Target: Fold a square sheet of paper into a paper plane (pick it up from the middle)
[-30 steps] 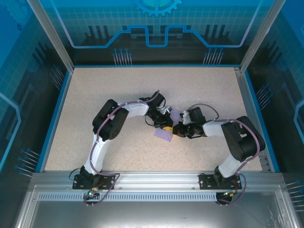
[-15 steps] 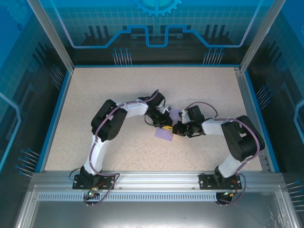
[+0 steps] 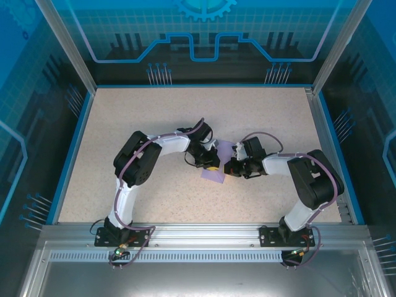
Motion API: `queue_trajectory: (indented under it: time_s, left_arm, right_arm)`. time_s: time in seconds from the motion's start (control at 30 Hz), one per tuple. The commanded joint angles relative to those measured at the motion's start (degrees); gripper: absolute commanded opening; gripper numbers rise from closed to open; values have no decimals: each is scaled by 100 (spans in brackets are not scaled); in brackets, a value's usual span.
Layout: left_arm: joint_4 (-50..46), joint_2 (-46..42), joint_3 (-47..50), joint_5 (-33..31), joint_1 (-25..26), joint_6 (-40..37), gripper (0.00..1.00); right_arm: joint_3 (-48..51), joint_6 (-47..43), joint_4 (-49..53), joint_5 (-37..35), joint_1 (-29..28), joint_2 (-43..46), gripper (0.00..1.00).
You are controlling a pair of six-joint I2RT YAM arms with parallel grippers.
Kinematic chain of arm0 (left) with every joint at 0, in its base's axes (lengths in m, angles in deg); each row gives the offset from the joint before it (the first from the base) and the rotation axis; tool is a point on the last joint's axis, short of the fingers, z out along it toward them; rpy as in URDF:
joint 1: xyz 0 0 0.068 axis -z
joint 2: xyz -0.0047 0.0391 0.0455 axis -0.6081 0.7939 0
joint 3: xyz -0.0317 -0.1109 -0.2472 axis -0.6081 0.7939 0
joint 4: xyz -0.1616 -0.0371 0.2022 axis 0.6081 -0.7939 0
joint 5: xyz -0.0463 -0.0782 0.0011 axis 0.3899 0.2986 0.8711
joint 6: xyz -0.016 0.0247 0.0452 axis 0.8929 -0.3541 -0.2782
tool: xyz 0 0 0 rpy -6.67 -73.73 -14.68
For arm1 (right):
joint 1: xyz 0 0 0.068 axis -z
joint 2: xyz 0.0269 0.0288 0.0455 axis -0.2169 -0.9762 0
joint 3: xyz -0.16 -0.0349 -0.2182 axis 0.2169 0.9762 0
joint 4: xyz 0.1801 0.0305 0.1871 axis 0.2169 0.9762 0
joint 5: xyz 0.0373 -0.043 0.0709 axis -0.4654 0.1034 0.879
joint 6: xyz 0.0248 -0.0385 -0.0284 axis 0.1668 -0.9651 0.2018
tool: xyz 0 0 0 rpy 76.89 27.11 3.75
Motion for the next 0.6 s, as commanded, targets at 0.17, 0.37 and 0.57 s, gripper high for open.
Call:
queue_trajectory:
  time_s: [0.17,0.37,0.57]
  left_arm:
    - [-485,230,-24,-654,-69,-405,10]
    - [-456,438,-7,-604,-68,-426,10]
    - [-506,606,-41,-591,-68,-501,10]
  right_arm:
    - [78,-185,442,-422,-76,-142,0]
    - [26,-120,322,-291,-106,381,4]
    - [-6,-12,340,-120,-248,810,7]
